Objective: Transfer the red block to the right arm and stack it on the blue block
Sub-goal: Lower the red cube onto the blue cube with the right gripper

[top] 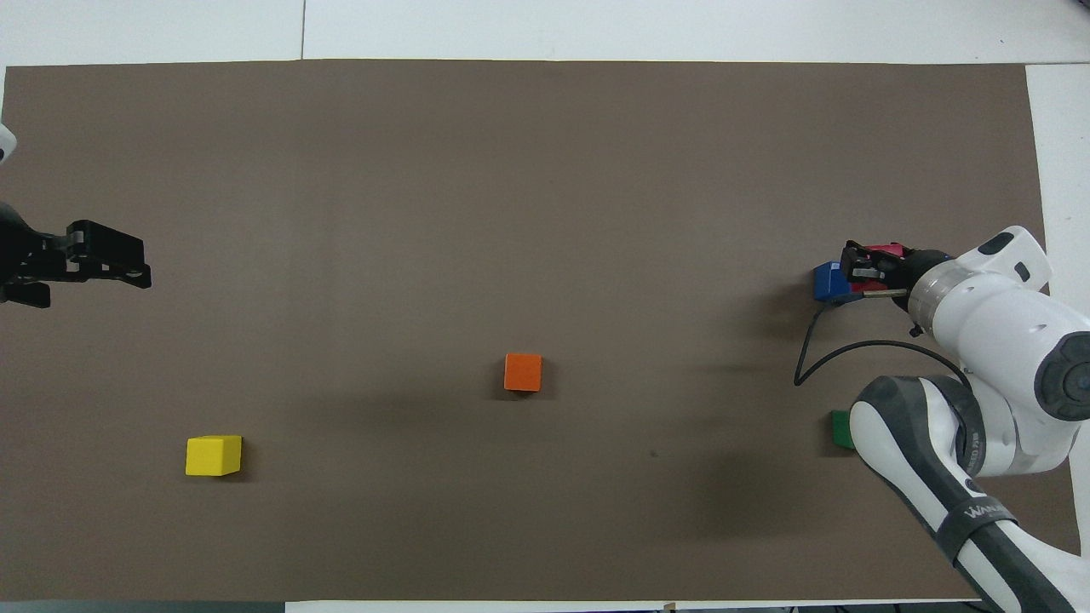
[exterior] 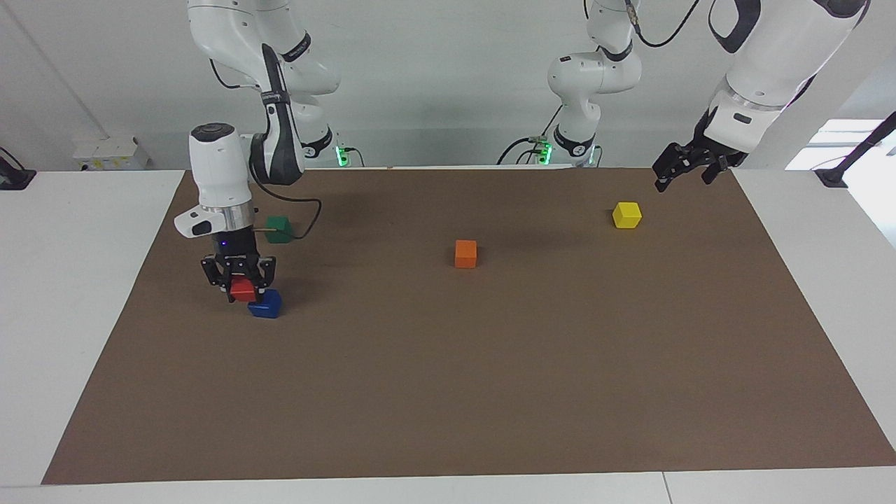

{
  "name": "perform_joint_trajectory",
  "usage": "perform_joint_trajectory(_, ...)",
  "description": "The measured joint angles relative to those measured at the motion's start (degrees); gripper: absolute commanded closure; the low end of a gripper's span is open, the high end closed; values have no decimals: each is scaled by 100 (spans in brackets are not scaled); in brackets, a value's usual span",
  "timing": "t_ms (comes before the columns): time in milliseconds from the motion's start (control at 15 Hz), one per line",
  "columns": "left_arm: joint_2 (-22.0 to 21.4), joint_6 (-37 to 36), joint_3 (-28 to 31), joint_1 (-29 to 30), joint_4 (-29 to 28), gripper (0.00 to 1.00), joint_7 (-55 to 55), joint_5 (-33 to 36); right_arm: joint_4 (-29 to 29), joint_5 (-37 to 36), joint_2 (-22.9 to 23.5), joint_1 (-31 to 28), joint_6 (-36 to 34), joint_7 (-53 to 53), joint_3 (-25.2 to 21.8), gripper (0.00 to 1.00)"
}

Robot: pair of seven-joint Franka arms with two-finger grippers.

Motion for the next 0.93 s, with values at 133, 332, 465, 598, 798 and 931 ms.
perform_joint_trajectory(133, 0, -19, 17, 0, -1, 0, 0, 0, 14, 0, 83, -11, 58, 1, -1, 100)
perform_joint_trajectory(332, 0, -34, 13, -12, -3, 0, 2, 0, 83, 0, 177, -7, 59, 40, 5, 100)
perform_joint_trajectory(465, 0, -22, 19, -58, -9, 0, 4, 0, 141, 0, 227, 3, 59, 83, 17, 100)
perform_joint_trajectory(598, 8, -17, 25, -70, -21, 0, 4, 0, 166, 1, 243, 3, 58, 97, 25, 100)
perform_joint_trajectory(798, 16, 128, 68, -69, -115, 0, 86, 0, 253, 1, 259, 3, 15, 207, 30, 100)
perform_joint_trajectory(931, 16, 212, 85, -69, -182, 0, 193, 0, 308, 1, 295, 7, -52, 302, 40, 100)
